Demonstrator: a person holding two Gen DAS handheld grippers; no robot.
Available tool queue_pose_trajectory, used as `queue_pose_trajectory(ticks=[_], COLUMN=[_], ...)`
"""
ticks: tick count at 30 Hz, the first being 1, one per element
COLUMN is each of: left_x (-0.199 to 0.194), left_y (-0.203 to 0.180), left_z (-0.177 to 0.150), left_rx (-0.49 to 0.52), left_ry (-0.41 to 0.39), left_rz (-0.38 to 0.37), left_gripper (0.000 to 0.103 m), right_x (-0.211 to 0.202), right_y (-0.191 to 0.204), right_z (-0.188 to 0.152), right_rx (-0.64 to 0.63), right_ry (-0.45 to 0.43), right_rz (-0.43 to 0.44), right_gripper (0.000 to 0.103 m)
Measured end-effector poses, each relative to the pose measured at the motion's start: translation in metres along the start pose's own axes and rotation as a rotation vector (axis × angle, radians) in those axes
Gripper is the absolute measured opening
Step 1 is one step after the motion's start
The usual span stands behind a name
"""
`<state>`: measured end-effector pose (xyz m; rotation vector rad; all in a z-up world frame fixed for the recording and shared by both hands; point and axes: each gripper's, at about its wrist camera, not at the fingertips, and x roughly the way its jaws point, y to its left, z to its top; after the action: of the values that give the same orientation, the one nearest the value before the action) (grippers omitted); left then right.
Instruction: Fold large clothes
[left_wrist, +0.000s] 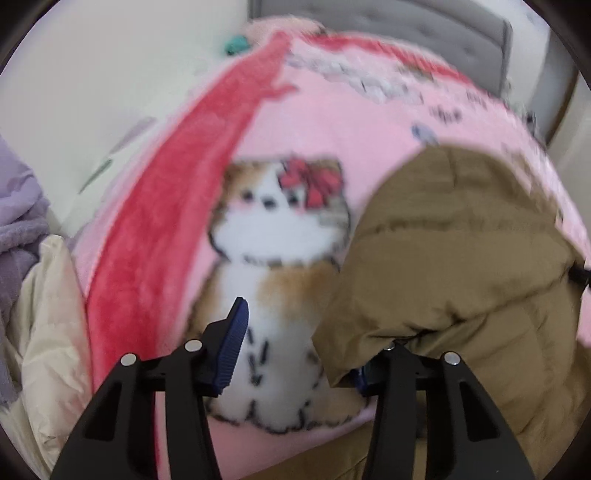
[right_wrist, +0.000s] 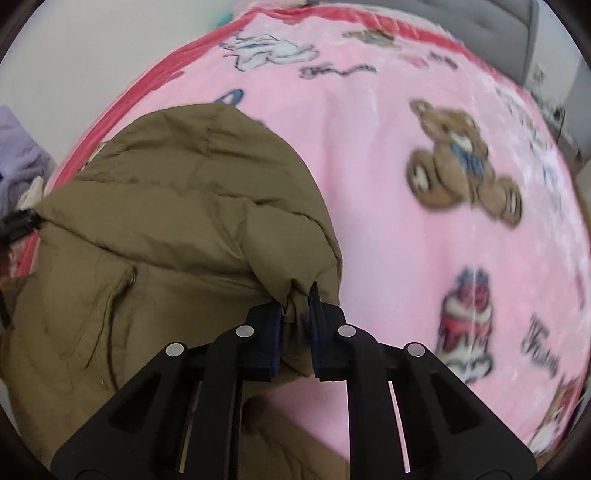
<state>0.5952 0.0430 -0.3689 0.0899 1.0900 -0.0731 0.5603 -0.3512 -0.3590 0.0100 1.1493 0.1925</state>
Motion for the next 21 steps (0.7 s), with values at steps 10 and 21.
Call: queue_pose_trajectory(ticks=[10, 21], left_x=[0.026, -0.04], left_y=[-0.011, 0.029], left_z=[-0.003, -0.012], left_rx=[0.032, 0.161], left_ry=[0.064, -0.092], left_rz=[0.029, -0.139], left_gripper=[0.055, 0.083], right_x=[0.03, -0.057], right_y=[-0.006, -0.014], right_z=[-0.012, 0.004], right_rx=[0.112, 0.032], right_ry=[0.037, -0.135], right_rz=[-0.013, 0.176], right_gripper=[0.016, 0.056])
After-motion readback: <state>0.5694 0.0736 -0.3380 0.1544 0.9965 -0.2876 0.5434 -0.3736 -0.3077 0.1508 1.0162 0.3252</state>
